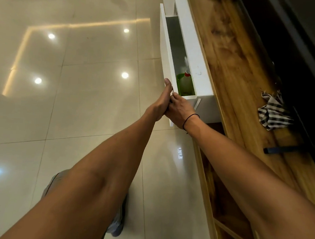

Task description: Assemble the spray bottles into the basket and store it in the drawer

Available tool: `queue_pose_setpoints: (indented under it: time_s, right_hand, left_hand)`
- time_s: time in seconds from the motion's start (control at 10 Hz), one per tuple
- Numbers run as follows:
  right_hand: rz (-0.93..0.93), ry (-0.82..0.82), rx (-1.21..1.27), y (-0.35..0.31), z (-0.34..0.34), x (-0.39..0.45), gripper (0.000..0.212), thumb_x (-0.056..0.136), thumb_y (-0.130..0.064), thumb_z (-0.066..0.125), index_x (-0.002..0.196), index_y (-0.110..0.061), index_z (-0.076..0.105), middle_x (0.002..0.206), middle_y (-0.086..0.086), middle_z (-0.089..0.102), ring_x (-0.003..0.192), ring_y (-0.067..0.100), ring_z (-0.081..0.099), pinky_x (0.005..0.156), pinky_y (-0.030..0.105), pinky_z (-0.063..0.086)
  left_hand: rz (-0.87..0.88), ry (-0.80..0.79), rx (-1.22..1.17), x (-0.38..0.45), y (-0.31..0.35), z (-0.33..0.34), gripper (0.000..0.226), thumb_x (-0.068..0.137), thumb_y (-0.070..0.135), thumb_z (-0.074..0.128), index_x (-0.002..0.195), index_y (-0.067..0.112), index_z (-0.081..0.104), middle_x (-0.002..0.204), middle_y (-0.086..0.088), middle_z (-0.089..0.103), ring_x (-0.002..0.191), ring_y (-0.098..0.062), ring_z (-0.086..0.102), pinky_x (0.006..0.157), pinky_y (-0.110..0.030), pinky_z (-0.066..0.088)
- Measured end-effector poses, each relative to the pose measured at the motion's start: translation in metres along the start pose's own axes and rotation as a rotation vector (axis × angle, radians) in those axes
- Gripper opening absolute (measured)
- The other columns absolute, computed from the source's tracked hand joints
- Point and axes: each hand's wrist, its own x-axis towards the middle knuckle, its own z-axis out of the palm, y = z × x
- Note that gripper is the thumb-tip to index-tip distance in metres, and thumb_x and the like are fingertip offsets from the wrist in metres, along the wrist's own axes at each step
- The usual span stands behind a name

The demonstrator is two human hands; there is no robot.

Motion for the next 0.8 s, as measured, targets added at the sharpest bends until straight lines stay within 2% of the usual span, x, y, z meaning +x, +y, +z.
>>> queue_pose_setpoints:
  time_s: [0.1, 0.2, 0.3, 0.4, 0.5, 0.7, 0.8]
  right_hand:
    - [0.039, -0.035, -0.008, 0.004, 0.007, -0.010, 0.056, 0.103, -0.022, 0.051, 0.156, -0.012, 0.036, 0.161, 0.019, 0.039, 0.152, 0.041, 0.031, 0.127, 0.050, 0.022]
    - [0.049, -0.087, -0.036, 0.011, 0.013, -0.018, 0.055, 0.104, -0.026, 0.051, 0.156, -0.016, 0.037, 0.161, 0.016, 0.040, 0.153, 0.039, 0.031, 0.127, 0.050, 0.021]
    - [0.051, -0.144, -0.017, 0.018, 0.011, -0.025, 0.043, 0.103, -0.028, 0.053, 0.145, -0.021, 0.053, 0.148, 0.009, 0.057, 0.146, 0.036, 0.042, 0.125, 0.048, 0.024]
    - [0.063, -0.203, 0.000, 0.024, 0.013, -0.034, 0.037, 0.100, -0.030, 0.057, 0.136, -0.022, 0.061, 0.135, 0.005, 0.064, 0.138, 0.034, 0.050, 0.124, 0.048, 0.026]
    - [0.056, -0.218, -0.020, 0.024, 0.014, -0.039, 0.035, 0.098, -0.030, 0.058, 0.131, -0.020, 0.065, 0.126, 0.006, 0.067, 0.131, 0.033, 0.053, 0.123, 0.048, 0.027]
    - [0.118, -0.238, -0.028, 0.004, 0.010, -0.051, 0.040, 0.099, -0.034, 0.058, 0.134, -0.015, 0.061, 0.132, 0.012, 0.065, 0.137, 0.036, 0.049, 0.124, 0.050, 0.025]
    - [0.182, -0.212, 0.025, -0.005, 0.006, -0.062, 0.038, 0.098, -0.033, 0.059, 0.132, -0.016, 0.064, 0.132, 0.012, 0.065, 0.136, 0.035, 0.050, 0.124, 0.051, 0.025]
  left_hand:
    - [0.022, -0.026, 0.012, 0.001, -0.001, 0.012, 0.085, 0.102, 0.075, 0.003, 0.170, 0.027, 0.020, 0.176, -0.011, 0.022, 0.164, -0.032, 0.018, 0.133, -0.057, 0.013]
    - [0.018, -0.080, 0.032, 0.000, -0.002, 0.019, 0.086, 0.101, 0.076, 0.002, 0.170, 0.027, 0.021, 0.176, -0.010, 0.023, 0.164, -0.033, 0.019, 0.131, -0.059, 0.018]
    - [0.002, -0.128, 0.089, -0.002, -0.001, 0.020, 0.087, 0.099, 0.079, 0.001, 0.169, 0.032, 0.024, 0.176, -0.006, 0.026, 0.162, -0.030, 0.024, 0.126, -0.053, 0.029]
    - [0.010, -0.166, 0.155, 0.002, -0.002, 0.019, 0.086, 0.099, 0.080, 0.002, 0.167, 0.036, 0.030, 0.172, -0.008, 0.033, 0.157, -0.031, 0.034, 0.121, -0.050, 0.036]
    - [0.027, -0.174, 0.214, -0.001, -0.004, 0.014, 0.084, 0.099, 0.079, 0.002, 0.166, 0.037, 0.033, 0.165, -0.017, 0.043, 0.150, -0.034, 0.045, 0.123, -0.054, 0.038]
    - [0.094, -0.187, 0.393, -0.013, -0.020, 0.006, 0.072, 0.105, 0.071, 0.004, 0.166, 0.041, 0.029, 0.152, -0.017, 0.055, 0.128, -0.027, 0.057, 0.118, -0.053, 0.041]
    - [0.138, -0.170, 0.485, -0.020, -0.024, 0.006, 0.074, 0.108, 0.067, 0.008, 0.163, 0.030, 0.039, 0.142, -0.017, 0.062, 0.123, -0.028, 0.062, 0.114, -0.053, 0.045]
